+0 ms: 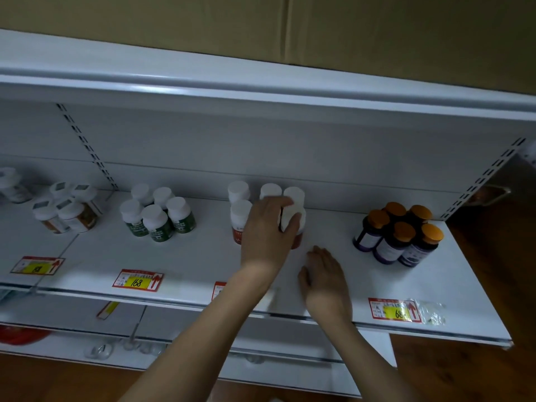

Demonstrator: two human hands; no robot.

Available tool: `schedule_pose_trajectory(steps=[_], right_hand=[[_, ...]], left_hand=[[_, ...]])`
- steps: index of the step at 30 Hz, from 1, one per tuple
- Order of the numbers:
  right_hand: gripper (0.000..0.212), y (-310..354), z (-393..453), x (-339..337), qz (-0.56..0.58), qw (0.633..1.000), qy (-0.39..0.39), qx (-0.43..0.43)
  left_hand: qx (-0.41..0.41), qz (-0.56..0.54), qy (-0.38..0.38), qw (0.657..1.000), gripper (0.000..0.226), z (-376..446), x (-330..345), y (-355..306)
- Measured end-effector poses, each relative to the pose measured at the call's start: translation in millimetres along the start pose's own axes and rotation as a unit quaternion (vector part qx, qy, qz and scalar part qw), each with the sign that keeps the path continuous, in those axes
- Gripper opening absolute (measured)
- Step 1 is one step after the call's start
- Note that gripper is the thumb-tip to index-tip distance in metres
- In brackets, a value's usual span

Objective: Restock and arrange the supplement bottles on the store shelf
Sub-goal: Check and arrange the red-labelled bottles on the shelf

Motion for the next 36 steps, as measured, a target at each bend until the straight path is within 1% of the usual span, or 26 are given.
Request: schedule_pose_trajectory(steps=[2, 3, 5, 7, 10, 14, 18, 21, 23, 25, 26, 28, 29, 32, 36], right_hand=[[0.052, -0.2, 0.4, -0.3, 0.009, 1.0, 0.002, 0.006], [0.051, -0.4, 0.8, 0.1, 0.013, 1.0, 0.006, 0.009], [0.051, -0.6, 1.3, 0.2, 0.014, 1.0, 0.011, 0.014], [0.05, -0.7, 1.4, -1.0, 0.013, 1.0, 0.002, 0.015], [0.049, -0.6, 0.6, -1.0, 0.016, 1.0, -0.013, 0.007], [0.049, -3.4, 2.2, -0.1, 0.019, 1.0, -0.012, 0.012], [0.057, -1.6, 2.3, -0.6, 0.028, 0.999, 0.012, 0.019], [0.043, -5.5, 6.8, -0.3, 0.081, 0.995, 0.044, 0.035], [0.036, -5.9, 14.2, -9.9, 0.157, 0.984, 0.049, 0.068], [0.025, 1.6, 20.8, -30.9, 0.284, 0.95, 0.029, 0.127], [0.022, 9.2, 24.6, -44.8, 0.339, 0.93, 0.008, 0.139], [0.024, 31.6, 30.2, -76.1, 0.43, 0.894, -0.022, 0.125], [0.025, 44.4, 30.3, -89.5, 0.47, 0.876, -0.022, 0.11], [0.024, 82.9, 22.9, -119.8, 0.548, 0.834, 0.027, 0.06], [0.038, 112.5, 6.5, -128.0, 0.585, 0.804, 0.102, 0.038]], left_hand=[[0.047, 0.045, 0.042, 0.997, 0.027, 20.5, 3.2, -10.9], [0.055, 0.074, 0.083, 0.992, 0.033, 28.0, 7.8, -12.3], [0.039, 0.139, 0.181, 0.973, 0.046, 36.4, 19.9, -9.0], [0.029, 0.209, 0.249, 0.945, 0.052, 38.4, 30.9, -3.3], [0.033, 0.274, 0.286, 0.918, 0.05, 36.9, 40.6, 2.0], [0.029, 0.27, 0.287, 0.919, 0.047, 37.2, 40.1, 2.4], [0.018, 0.218, 0.29, 0.932, 0.048, 38.6, 36.0, -1.4], [-0.002, 0.136, 0.261, 0.956, 0.054, 39.9, 24.4, -5.5], [-0.021, 0.048, 0.225, 0.973, 0.051, 42.4, 8.6, -10.6], [-0.032, -0.028, 0.205, 0.978, 0.046, 43.7, -8.2, -16.6], [-0.035, -0.057, 0.203, 0.977, 0.044, 43.6, -16.3, -20.0], [-0.046, -0.104, 0.205, 0.972, 0.04, 41.9, -31.3, -26.1], [-0.053, -0.124, 0.206, 0.969, 0.038, 40.8, -38.3, -28.5], [-0.071, -0.175, 0.2, 0.961, 0.034, 37.2, -58.0, -32.4], [-0.125, -0.235, 0.169, 0.949, 0.031, 34.2, -75.3, -25.8]])
Point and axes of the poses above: each hand's wrist, its own z-axis towards the middle knuckle, its own x-axis out of the palm, y = z × x, the point moved 7 cm from there along z, towards the middle knuckle, and after that the axes turned 2 degrees about z, right-handed, at the moved point
